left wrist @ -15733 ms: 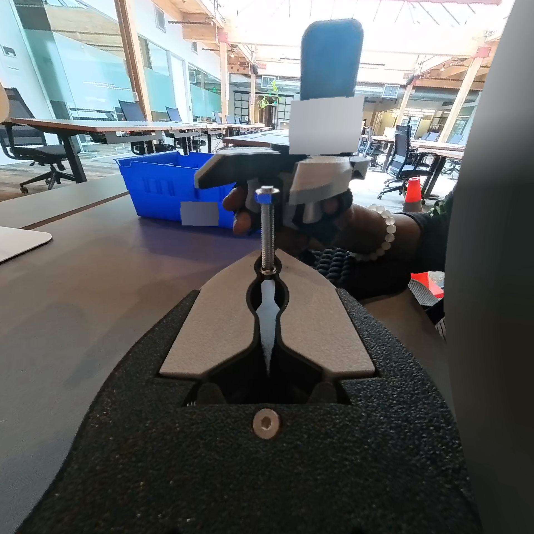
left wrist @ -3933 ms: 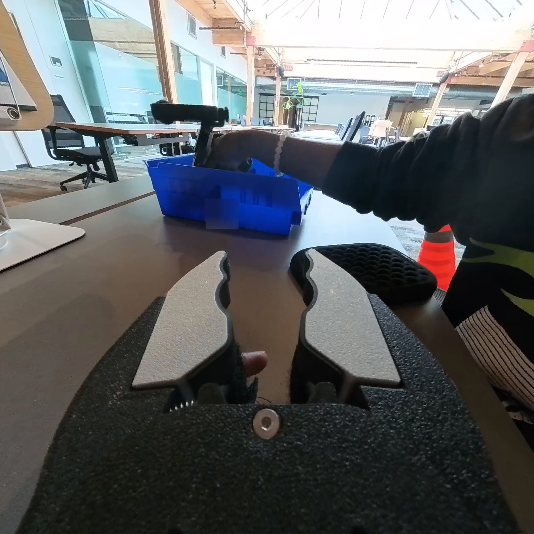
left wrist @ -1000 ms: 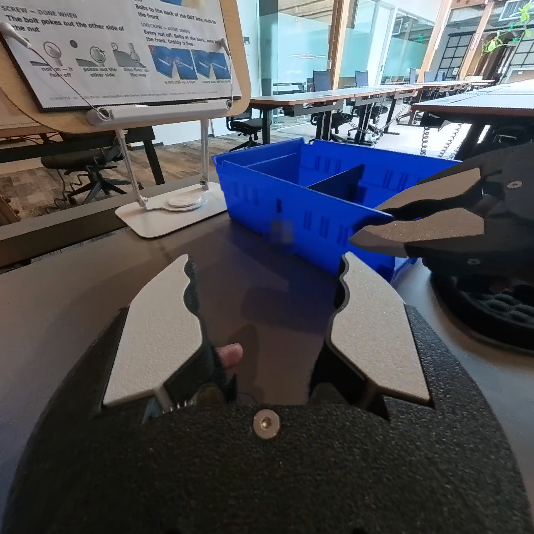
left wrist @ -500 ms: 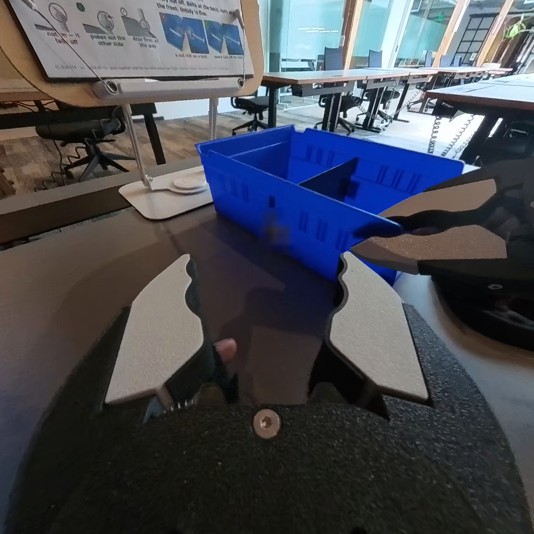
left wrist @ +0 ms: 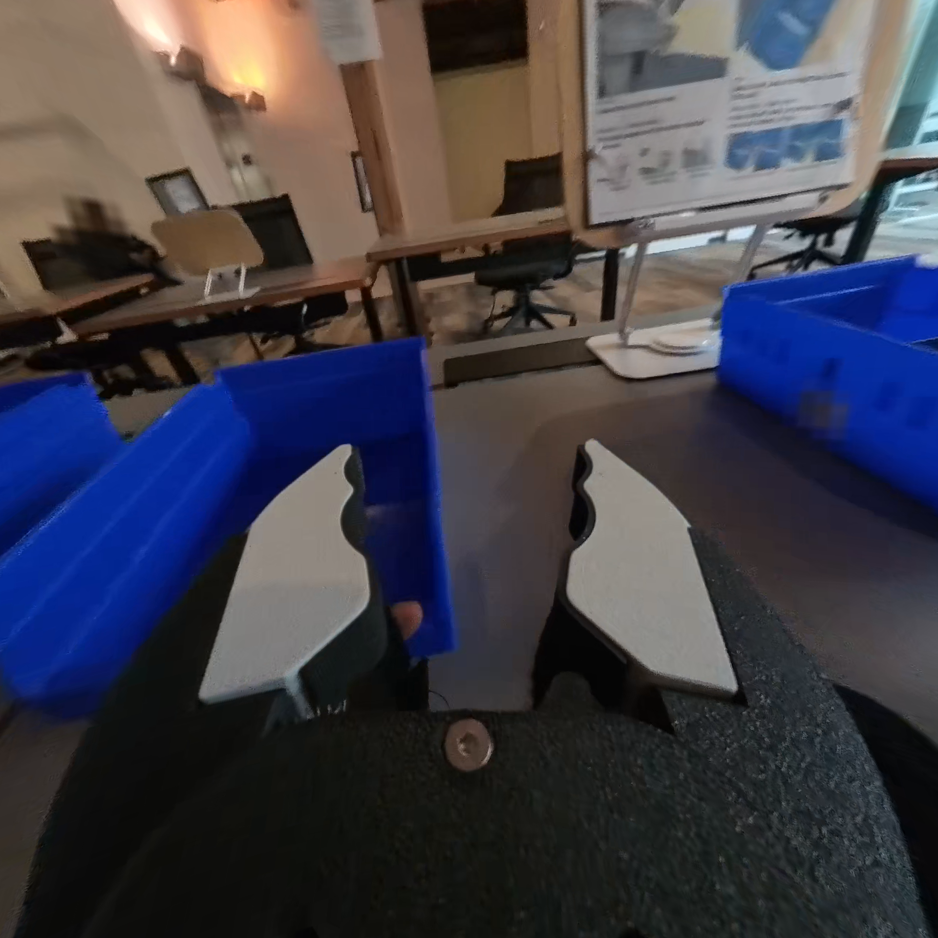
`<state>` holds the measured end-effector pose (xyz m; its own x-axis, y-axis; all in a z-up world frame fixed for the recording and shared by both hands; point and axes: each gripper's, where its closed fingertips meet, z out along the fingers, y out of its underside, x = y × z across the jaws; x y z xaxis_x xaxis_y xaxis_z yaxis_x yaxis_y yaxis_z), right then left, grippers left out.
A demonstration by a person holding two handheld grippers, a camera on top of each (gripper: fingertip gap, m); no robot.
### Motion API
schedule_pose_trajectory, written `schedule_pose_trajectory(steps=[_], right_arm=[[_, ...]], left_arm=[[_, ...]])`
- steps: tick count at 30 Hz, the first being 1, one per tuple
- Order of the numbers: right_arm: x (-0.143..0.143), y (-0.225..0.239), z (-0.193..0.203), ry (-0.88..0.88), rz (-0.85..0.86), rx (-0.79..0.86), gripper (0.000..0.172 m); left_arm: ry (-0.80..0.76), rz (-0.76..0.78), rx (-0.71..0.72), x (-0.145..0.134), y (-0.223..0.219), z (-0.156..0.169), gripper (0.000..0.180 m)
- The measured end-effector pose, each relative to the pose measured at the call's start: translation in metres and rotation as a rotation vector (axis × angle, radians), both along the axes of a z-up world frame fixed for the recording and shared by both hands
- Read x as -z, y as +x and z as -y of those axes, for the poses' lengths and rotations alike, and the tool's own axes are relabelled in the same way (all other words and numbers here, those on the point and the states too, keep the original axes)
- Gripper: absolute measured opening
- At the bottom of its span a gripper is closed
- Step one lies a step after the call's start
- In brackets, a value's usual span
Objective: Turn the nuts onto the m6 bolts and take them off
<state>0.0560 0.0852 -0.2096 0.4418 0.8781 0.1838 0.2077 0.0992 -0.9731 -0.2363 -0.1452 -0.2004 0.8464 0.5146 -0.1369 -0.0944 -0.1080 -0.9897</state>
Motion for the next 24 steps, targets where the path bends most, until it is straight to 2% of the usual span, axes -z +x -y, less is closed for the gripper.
schedule_pose_trajectory(steps=[3,8,10,12,15,19,24], right_arm=[[0.003,0.018,-0.018,-0.022,-0.037,0.037,0.069],[0.010,0.024,-0.023,-0.027,-0.058,0.029,0.066],[0.010,0.022,-0.021,-0.021,-0.063,0.013,0.065],[0.009,0.020,-0.018,-0.016,-0.073,-0.006,0.065],[0.013,0.017,-0.016,-0.031,-0.073,-0.033,0.064],[0.016,0.016,-0.015,-0.071,-0.090,-0.054,0.063],[0.015,0.016,-0.011,-0.069,-0.105,-0.079,0.060]], left_arm=[[-0.106,0.066,-0.027,0.021,-0.023,0.006,0.074],[-0.285,0.161,-0.004,0.063,-0.034,-0.011,0.057],[-0.347,0.172,-0.009,0.077,-0.035,-0.016,0.040],[-0.342,0.139,-0.058,0.077,-0.041,-0.018,0.007],[-0.370,0.084,-0.113,0.076,-0.044,-0.017,0.003],[-0.361,0.103,-0.114,0.076,-0.032,-0.025,0.003],[-0.399,0.083,-0.112,0.077,-0.005,-0.047,0.004]])
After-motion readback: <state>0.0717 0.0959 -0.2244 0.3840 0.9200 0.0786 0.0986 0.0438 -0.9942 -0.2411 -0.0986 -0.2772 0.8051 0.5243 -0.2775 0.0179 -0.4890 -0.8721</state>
